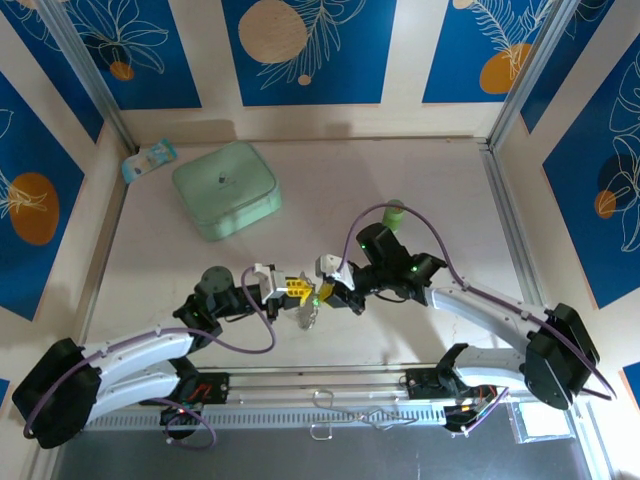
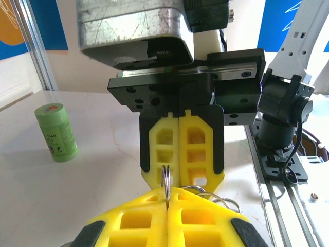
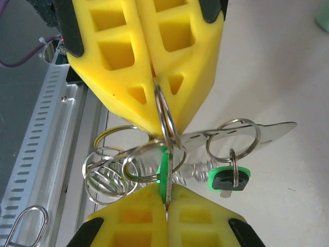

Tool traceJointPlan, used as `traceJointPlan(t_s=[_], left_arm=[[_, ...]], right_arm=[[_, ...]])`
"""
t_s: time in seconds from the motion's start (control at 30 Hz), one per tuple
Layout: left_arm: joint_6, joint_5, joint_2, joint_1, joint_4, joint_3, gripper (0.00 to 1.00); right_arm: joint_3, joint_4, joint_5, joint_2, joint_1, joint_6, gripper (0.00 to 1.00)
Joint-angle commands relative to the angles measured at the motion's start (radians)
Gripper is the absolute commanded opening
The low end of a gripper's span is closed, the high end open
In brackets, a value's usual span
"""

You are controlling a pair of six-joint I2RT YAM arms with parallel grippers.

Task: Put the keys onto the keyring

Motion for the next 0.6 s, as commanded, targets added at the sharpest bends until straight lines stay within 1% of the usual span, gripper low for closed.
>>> traceJointPlan(t_s=[0.0, 0.17, 0.2, 0.3, 0.4, 0.5, 0.57], left_arm=[[0.006, 0.023, -0.008, -0.005, 0.104, 0.007, 0.00], [0.034, 0.020, -0.025, -0.003, 0.045, 0.011, 0.00], [0.039, 0.021, -0.028, -0.005, 0.038, 0.011, 0.00], [0.040, 0.022, -0.029, -0.005, 0.036, 0.009, 0.00], [0.039, 0.031, -0.025, -0.005, 0.043, 0.011, 0.00], [0.030, 0.045, -0.013, -0.005, 0.060, 0.009, 0.00], [0.022, 0.057, -0.004, -0.005, 0.076, 0.010, 0.00]], right_arm=[[0.018, -0.051, -0.004, 0.013, 0.014, -0.015, 0.04], [-0.006, -0.016, -0.021, -0.074, -0.017, 0.010, 0.31], [-0.012, -0.011, -0.036, -0.096, -0.029, 0.016, 0.34], [-0.029, 0.000, -0.090, -0.159, -0.069, 0.032, 0.38], [-0.046, 0.034, -0.178, -0.204, -0.114, 0.070, 0.39], [-0.079, 0.142, -0.237, -0.234, -0.148, 0.142, 0.39], [-0.103, 0.228, -0.240, -0.242, -0.159, 0.184, 0.39]])
